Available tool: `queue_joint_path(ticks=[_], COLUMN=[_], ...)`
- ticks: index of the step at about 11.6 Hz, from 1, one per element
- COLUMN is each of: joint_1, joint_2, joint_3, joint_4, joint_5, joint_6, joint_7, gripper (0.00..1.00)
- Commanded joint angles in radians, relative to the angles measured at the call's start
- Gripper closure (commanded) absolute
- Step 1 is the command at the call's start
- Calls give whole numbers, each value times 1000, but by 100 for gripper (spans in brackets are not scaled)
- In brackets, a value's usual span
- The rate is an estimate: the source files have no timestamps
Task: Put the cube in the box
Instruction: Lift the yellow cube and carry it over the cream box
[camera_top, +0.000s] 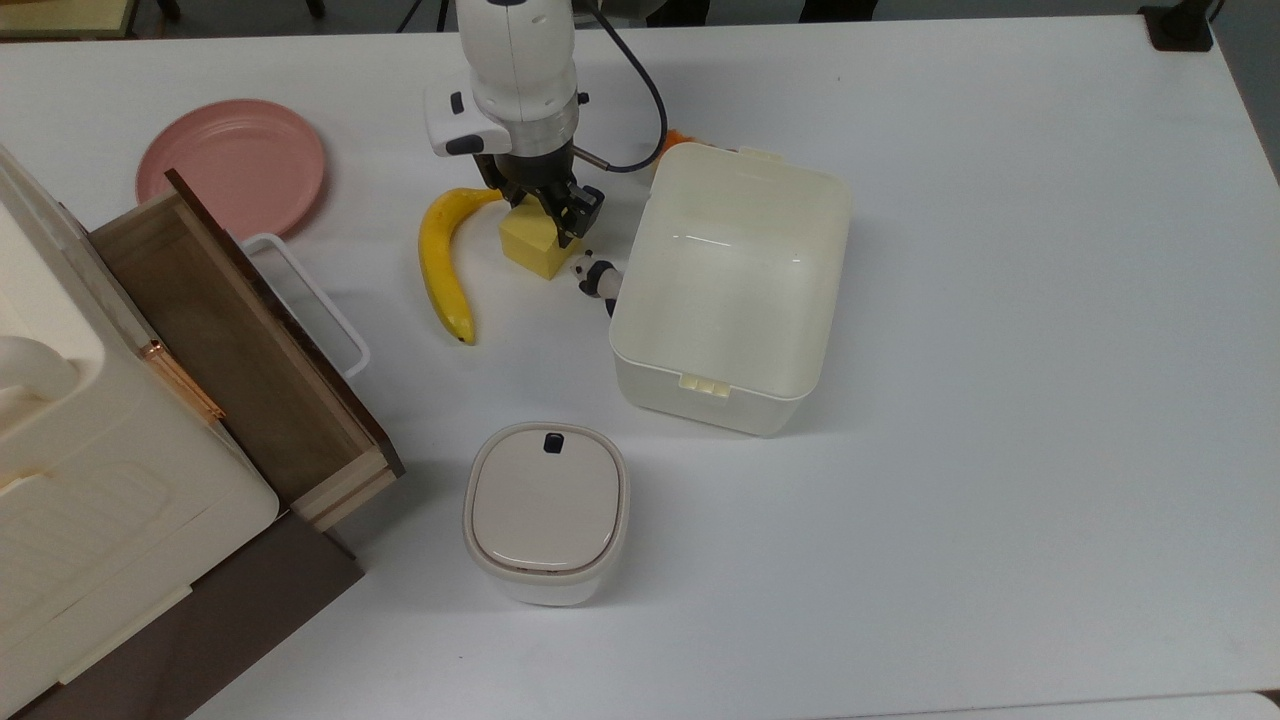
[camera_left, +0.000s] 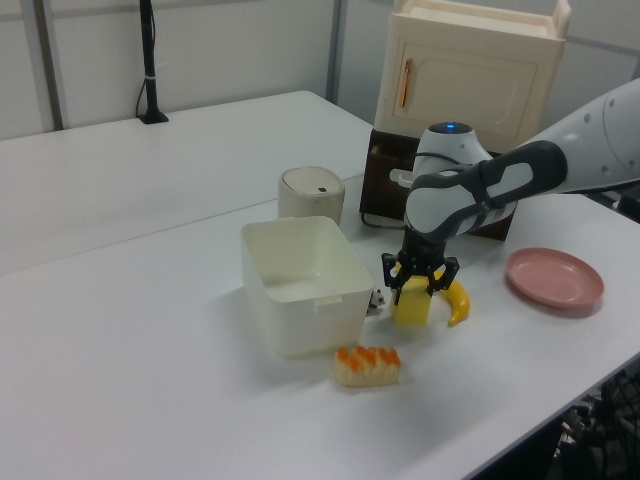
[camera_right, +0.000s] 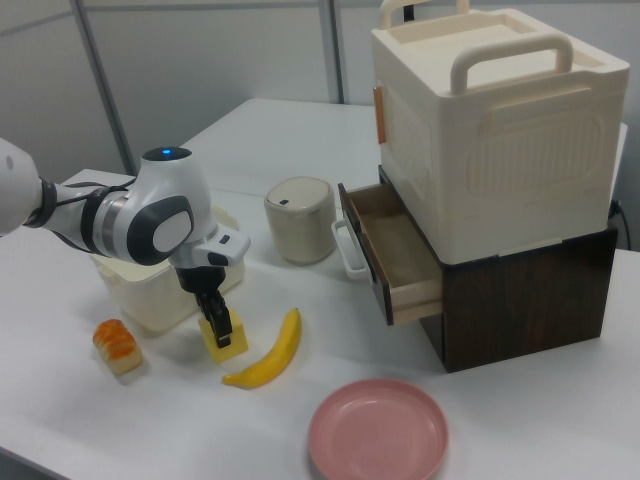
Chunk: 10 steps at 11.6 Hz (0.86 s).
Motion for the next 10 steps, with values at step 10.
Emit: queue_joint_path(ticks=[10], joint_1=[28], joint_2=[-159], joint_3=[106], joint_4=[233], joint_5=[-12], joint_6=[-93], joint_7=[-22], gripper=[59])
